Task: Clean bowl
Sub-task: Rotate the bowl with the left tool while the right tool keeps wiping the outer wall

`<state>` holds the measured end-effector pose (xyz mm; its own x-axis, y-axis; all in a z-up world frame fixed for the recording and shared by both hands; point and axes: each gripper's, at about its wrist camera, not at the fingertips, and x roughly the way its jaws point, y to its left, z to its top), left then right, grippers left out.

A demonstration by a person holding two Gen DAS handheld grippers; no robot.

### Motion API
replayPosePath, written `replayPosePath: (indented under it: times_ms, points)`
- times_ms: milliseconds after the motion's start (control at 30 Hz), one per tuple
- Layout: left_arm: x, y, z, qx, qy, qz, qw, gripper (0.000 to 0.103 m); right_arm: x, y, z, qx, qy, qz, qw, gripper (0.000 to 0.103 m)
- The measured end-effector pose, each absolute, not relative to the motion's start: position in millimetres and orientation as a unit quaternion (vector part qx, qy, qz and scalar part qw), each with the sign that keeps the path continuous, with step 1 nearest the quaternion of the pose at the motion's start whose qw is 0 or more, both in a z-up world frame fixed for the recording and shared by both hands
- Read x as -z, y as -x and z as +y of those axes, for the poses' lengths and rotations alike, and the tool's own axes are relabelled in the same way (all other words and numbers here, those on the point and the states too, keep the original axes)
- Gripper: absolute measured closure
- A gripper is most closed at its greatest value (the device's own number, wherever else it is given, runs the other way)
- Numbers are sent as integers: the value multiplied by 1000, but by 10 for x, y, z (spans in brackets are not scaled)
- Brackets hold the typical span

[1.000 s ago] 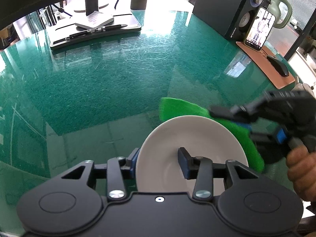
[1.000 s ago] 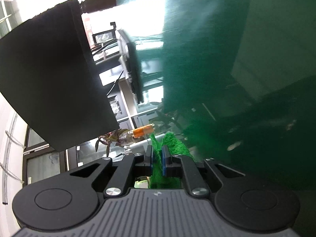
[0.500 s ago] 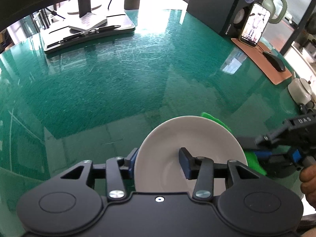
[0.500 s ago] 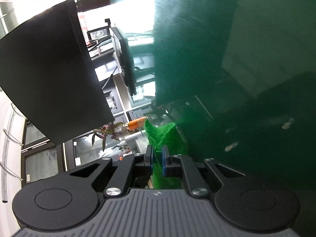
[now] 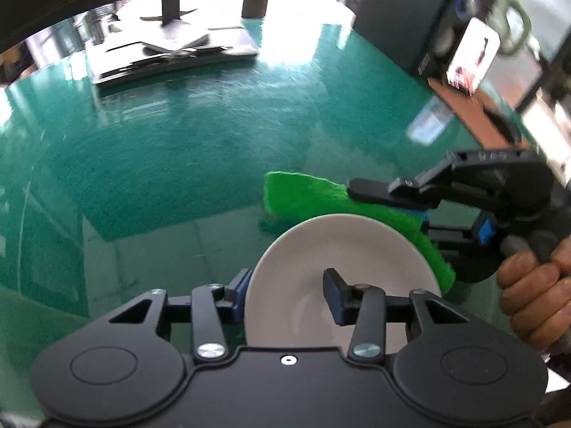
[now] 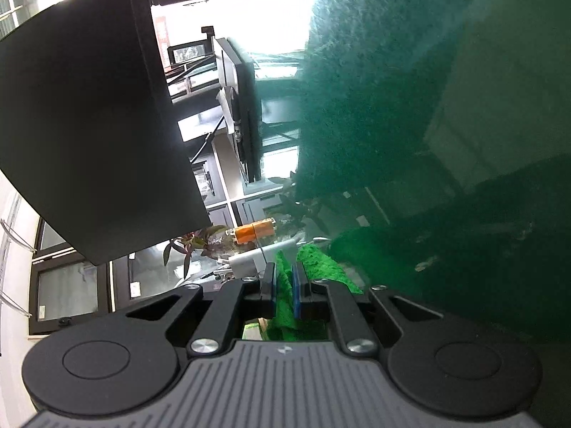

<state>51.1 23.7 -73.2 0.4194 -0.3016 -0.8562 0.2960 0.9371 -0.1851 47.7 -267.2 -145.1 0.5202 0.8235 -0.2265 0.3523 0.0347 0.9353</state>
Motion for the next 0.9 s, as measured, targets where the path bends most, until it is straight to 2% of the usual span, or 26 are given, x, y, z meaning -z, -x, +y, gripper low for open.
replayPosePath:
  times_ms: [400,433,500,533,900]
  points:
    - [724,-342,274,158,-15,521,839,58,1461,-445,-2675,-209,-663,442,568,93]
    - [734,-336,254,156,-25,521,839,62,1458,-448,-2677,-209,-663,442,568,93]
    - [752,-328,206,155,-50,519,839,78,1453,-443,-2686,-211,-663,441,567,93]
    - [747,-333,193,157,-56,516,840,81,1450,-434,-2692,-211,-663,441,567,93]
    - [779,-611,92,192,-125,474,850,73,1451,155,-2938,-210,-668,461,546,93]
